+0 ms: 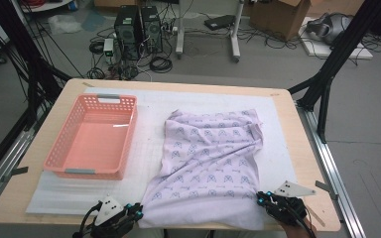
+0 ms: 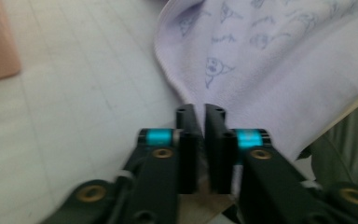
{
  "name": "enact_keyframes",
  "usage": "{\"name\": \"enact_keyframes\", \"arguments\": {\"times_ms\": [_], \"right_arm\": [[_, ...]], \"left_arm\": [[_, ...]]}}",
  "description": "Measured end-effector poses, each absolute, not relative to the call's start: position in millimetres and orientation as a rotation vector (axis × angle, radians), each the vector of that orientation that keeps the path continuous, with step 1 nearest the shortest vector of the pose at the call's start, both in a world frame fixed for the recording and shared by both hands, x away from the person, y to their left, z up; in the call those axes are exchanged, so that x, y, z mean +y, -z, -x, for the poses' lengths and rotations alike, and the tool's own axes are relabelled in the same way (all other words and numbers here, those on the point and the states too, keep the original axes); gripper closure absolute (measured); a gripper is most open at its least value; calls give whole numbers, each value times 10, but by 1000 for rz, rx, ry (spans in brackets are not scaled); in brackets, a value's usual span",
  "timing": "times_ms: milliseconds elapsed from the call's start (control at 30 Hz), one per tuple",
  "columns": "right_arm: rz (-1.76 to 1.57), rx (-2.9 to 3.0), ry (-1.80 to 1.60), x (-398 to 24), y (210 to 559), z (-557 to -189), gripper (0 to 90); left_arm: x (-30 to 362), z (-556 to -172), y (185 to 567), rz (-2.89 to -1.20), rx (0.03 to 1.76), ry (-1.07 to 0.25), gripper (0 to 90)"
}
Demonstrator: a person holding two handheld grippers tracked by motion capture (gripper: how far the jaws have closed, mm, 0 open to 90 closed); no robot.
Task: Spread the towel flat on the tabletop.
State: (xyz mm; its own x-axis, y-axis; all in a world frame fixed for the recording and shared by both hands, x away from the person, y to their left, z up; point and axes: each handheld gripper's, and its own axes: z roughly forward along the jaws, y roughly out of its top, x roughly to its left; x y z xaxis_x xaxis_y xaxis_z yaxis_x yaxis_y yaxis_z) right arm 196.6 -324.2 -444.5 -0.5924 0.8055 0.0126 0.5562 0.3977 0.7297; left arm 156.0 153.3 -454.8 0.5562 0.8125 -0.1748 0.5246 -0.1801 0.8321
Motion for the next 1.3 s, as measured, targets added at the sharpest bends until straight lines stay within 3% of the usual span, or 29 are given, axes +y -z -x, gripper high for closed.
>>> {"name": "enact_keyframes", "arguments": {"times_ms": [67,167,233,367,467,533,567,600,633,667,700,967,1033,1100,1133,1167,1233,1300], "right_arm": [[-1175,2341,-1005,-3293,4426,-1915,856],[-1165,2349,-963,-3436,4402,-1773,856],[-1173,2366,-978,-3521,4402,-1686,850],[-1203,2322,-1047,-3572,4424,-1690,669],[-1235,2275,-1071,-3544,4422,-1769,616],[-1242,2264,-1061,-3503,4440,-1829,609],[-1241,2272,-1056,-3477,4452,-1854,625],[-1241,2281,-1049,-3441,4467,-1871,649],[-1226,2278,-1050,-3411,4475,-1879,710],[-1216,2302,-1075,-3389,4471,-1890,811],[-1205,2318,-1079,-3357,4468,-1894,846],[-1085,2436,-1075,-3163,4435,-1754,870],[-1097,2431,-1053,-3227,4425,-1677,870],[-1099,2409,-1019,-3303,4421,-1598,869],[-1107,2399,-1007,-3357,4414,-1562,850],[-1120,2391,-1017,-3385,4409,-1550,821],[-1159,2358,-1053,-3429,4397,-1553,653],[-1164,2318,-1092,-3436,4383,-1605,636]], "left_arm": [[1522,-1600,4537,-1805,1093,-378,583],[1478,-1672,4540,-1782,1076,-362,493],[1420,-1750,4553,-1775,1082,-342,485],[1244,-1931,4587,-1786,1063,-225,451],[1133,-1975,4615,-1806,1058,-218,453],[1098,-1941,4613,-1850,1051,-309,571],[1102,-1925,4608,-1864,1060,-333,696],[1124,-1916,4604,-1864,1071,-315,819],[1147,-1900,4598,-1861,1084,-311,858],[1171,-1871,4587,-1867,1089,-331,866],[1209,-1834,4576,-1864,1098,-344,868],[1545,-1422,4607,-1832,1108,-282,865],[1499,-1411,4620,-1839,1078,-274,827],[1464,-1446,4609,-1806,1069,-305,624],[1459,-1465,4607,-1790,1071,-310,576],[1454,-1502,4603,-1774,1073,-310,548],[1435,-1599,4591,-1765,1076,-303,500],[1409,-1740,4567,-1773,1074,-319,489]]}}
